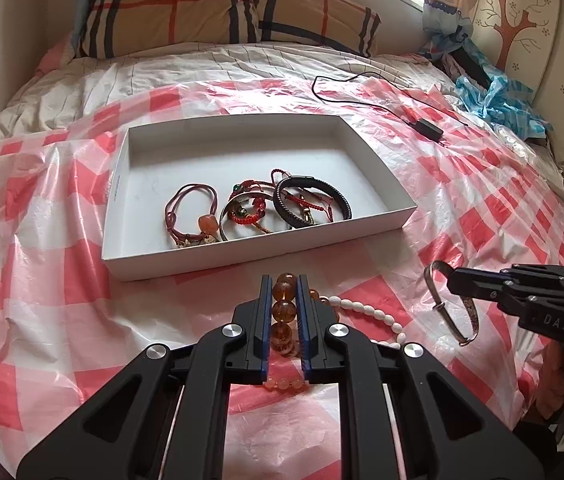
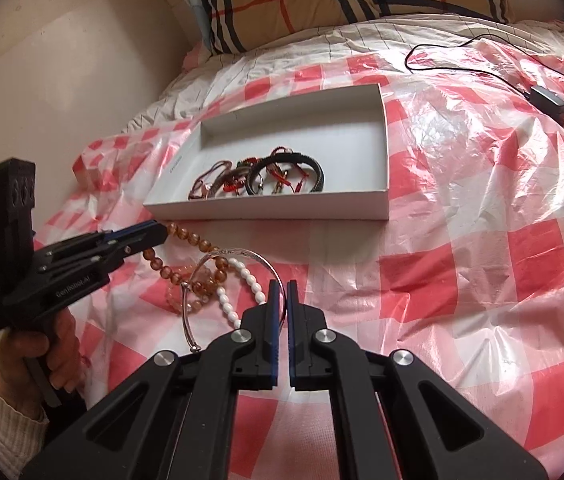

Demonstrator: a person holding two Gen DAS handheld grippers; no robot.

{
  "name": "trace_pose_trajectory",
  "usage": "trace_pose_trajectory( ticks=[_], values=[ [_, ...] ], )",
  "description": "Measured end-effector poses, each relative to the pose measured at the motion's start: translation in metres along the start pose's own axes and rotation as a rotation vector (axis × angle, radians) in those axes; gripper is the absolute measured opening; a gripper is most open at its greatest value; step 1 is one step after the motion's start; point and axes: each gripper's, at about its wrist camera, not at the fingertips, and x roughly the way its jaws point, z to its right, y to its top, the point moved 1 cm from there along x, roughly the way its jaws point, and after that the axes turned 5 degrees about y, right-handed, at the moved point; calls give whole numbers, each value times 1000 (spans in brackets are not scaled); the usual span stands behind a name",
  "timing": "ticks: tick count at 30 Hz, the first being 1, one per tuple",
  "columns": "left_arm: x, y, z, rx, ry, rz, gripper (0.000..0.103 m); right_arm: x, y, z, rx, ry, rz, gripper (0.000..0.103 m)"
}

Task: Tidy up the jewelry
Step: 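Grasp the amber bead string with the left tool while the right tool grasps the silver bangle, then carry the amber beads and silver bangle over the white box with both tools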

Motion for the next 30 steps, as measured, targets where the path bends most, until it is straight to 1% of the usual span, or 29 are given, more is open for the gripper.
trace_pose_trajectory(
  ticks=[1, 7, 13, 19, 30],
  values=[
    [-1, 0, 3, 11, 12, 5, 11, -2, 1, 0, 8, 3, 6, 4],
    [-7, -1, 18, 61, 30, 29, 11, -3, 3, 1, 43, -11, 25, 4],
    [-17, 1, 20, 60, 9, 55, 11, 0, 1, 5, 88, -4, 17, 4],
    [-23, 3, 18, 50, -1, 70, 11, 5, 2, 1, 89, -7, 13, 4],
    [-24, 5, 18, 45, -3, 75, 11, 10, 5, -3, 95, 6, 13, 4]
  ],
)
